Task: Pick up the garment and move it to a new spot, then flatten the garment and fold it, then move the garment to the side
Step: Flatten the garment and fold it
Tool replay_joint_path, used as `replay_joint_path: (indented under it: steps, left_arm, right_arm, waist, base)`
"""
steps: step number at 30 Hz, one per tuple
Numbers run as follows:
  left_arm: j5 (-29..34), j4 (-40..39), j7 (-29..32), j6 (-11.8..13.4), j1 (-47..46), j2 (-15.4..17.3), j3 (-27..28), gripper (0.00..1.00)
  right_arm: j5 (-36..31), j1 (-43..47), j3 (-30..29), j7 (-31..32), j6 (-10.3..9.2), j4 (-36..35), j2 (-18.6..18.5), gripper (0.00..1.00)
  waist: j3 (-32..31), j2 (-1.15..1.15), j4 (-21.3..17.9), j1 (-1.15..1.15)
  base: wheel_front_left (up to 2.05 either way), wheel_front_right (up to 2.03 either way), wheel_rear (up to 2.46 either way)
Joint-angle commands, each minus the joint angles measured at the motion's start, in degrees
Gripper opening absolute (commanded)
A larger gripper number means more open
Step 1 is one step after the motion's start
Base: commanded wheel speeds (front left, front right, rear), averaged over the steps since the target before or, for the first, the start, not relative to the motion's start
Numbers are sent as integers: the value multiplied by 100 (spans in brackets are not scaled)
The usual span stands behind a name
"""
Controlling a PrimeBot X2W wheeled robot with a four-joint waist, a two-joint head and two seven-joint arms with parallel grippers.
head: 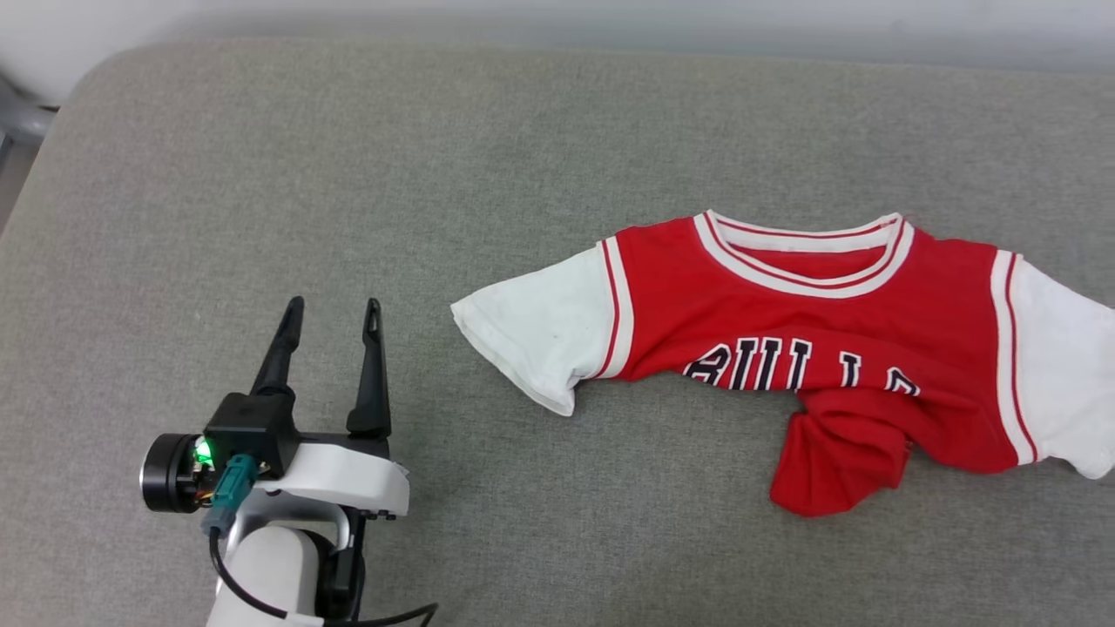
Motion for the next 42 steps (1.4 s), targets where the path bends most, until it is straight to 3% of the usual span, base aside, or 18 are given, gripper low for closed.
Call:
replay_joint_path:
  steps: [1, 9, 14, 19, 31, 37, 42]
  left_arm:
    - [11, 19, -14, -39, -14, 61, 60, 100]
    - [-12, 170, -14, -396, -418, 389, 96, 100]
    - [-120, 283, 313, -659, -1199, 784, -98, 100]
    - [-457, 253, 1197, -780, -2076, 1205, -537, 100]
    - [-2395, 453, 4054, -776, -3683, 2550, -2409, 100]
    - [-3230, 580, 5260, -777, -4147, 2974, -3355, 100]
    - [-3781, 640, 5778, -777, -4357, 3076, -3794, 100]
  right_arm:
    - [-147, 110, -113, -242, -6, -113, 102, 100]
    - [-1216, 539, -1050, -1272, -6, -935, 1079, 100]
    - [-1936, 937, -1467, -1294, -6, -1698, 1853, 100]
    - [-2338, 1262, -1648, -1095, -6, -2372, 2367, 100]
    - [-2501, 1510, -1692, -769, -6, -3030, 2736, 100]
    - [-2430, 1468, -1663, -687, -5, -3043, 2750, 100]
    - [-2374, 1387, -1616, -613, -6, -3069, 2728, 100]
  waist:
    - [-112, 0, -87, 0]
    - [-299, 0, -280, 0]
    - [-311, 0, -385, 0]
    - [-231, 0, -503, 0]
    - [58, 0, -777, 0]
    - [189, 0, -827, 0]
    - [301, 0, -854, 0]
  base:
    - [0, 0, 0]
    - [0, 0, 0]
    - [0, 0, 0]
    - [0, 0, 0]
    - [0, 0, 0]
    - [0, 0, 0]
    - [0, 0, 0]
